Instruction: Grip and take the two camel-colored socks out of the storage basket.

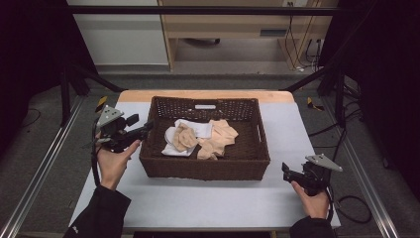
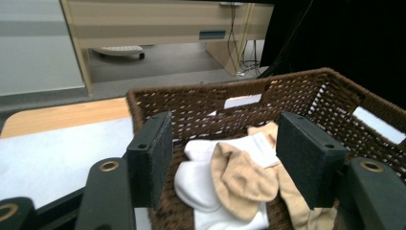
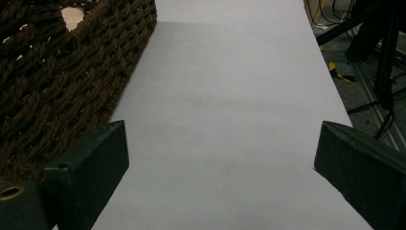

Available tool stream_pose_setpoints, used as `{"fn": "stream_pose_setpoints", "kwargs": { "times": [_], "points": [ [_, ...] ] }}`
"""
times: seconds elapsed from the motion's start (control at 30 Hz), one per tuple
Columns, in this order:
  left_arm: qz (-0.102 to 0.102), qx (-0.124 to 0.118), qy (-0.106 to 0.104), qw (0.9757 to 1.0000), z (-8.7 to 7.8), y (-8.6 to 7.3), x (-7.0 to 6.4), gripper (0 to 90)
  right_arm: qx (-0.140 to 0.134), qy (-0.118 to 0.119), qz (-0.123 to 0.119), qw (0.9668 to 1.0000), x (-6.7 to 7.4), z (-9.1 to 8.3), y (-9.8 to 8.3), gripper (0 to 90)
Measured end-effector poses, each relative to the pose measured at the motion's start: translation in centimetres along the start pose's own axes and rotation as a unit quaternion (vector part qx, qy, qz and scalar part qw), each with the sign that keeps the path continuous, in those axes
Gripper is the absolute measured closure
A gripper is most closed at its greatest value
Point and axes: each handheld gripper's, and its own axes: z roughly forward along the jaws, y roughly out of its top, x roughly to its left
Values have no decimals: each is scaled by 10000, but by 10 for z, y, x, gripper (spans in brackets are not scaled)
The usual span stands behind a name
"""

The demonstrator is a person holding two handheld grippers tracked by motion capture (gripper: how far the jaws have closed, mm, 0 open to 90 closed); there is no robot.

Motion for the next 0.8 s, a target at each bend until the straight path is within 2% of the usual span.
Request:
{"fn": "stream_pose_setpoints", "kwargs": {
  "times": [0.37,0.43,0.8],
  "points": [
    [56,54,-30,10000,26,12,-14,372,44,8,-7,10000,0,2,0,49],
    [155,165,14,9997,38,15,-17,371,38,9,10,10000,0,2,0,49],
    [253,270,-9,9993,77,16,-32,371,2,-1,14,10000,-1,2,1,49]
  ]
}}
